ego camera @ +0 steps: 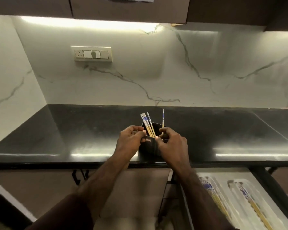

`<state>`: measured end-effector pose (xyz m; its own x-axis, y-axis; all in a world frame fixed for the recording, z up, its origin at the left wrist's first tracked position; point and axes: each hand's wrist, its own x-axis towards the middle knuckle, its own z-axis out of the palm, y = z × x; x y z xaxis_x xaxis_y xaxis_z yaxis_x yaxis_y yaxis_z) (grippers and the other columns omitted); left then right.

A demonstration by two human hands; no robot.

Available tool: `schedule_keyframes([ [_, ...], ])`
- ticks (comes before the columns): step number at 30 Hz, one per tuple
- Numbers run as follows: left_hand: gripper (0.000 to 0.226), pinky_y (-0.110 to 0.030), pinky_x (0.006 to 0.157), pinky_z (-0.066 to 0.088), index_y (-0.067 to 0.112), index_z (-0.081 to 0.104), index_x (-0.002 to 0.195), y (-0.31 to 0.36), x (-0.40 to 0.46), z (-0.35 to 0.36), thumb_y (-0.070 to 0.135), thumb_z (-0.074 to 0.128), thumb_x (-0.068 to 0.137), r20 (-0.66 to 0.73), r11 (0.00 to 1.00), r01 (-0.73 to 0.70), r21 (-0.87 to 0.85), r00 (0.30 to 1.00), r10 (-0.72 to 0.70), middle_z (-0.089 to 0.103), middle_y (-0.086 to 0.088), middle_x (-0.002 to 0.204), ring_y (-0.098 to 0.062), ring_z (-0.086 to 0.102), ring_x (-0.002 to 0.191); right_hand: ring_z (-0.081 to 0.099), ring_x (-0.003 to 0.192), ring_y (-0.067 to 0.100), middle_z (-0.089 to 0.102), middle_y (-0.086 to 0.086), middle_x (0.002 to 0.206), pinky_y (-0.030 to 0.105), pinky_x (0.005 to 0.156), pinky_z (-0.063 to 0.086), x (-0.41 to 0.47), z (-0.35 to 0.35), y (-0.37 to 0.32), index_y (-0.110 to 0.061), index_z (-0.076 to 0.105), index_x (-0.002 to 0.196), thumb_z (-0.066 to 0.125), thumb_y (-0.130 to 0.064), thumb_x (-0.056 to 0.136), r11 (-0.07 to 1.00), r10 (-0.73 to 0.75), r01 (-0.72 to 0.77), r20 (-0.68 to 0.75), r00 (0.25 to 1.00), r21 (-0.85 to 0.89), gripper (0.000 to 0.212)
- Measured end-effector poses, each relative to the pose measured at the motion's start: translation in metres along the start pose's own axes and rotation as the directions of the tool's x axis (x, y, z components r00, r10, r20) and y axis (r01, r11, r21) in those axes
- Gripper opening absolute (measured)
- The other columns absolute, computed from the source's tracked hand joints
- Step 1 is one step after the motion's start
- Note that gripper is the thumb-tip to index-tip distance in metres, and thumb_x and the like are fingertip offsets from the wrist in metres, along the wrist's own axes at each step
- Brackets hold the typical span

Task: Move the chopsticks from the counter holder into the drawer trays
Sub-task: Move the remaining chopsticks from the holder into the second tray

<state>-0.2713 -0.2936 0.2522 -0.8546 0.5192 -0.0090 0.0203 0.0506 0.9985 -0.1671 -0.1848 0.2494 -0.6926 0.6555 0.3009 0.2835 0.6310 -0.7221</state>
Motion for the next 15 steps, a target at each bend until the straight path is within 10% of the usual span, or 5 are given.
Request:
schedule_keyframes([
  [15, 0.013, -0.005, 0.051, 0.047, 0.024, 0.066, 0.089, -0.061, 0.187, 0.044, 0.012, 0.07, 0.086, -0.207, 0.991, 0.064, 0.114, 0.978, -0.04, 0.072, 0.008, 0.082, 0.011, 0.066, 0.066, 0.062, 0.071, -0.003, 0.072, -0.009, 0.09, 0.016, 0.072, 0.056, 0.146, 0.081, 0.072, -0.027, 0.068, 0.111, 0.066, -0.024, 0.087, 0.995, 0.098, -0.099, 0.012, 0.995, 0.02, 0.025],
])
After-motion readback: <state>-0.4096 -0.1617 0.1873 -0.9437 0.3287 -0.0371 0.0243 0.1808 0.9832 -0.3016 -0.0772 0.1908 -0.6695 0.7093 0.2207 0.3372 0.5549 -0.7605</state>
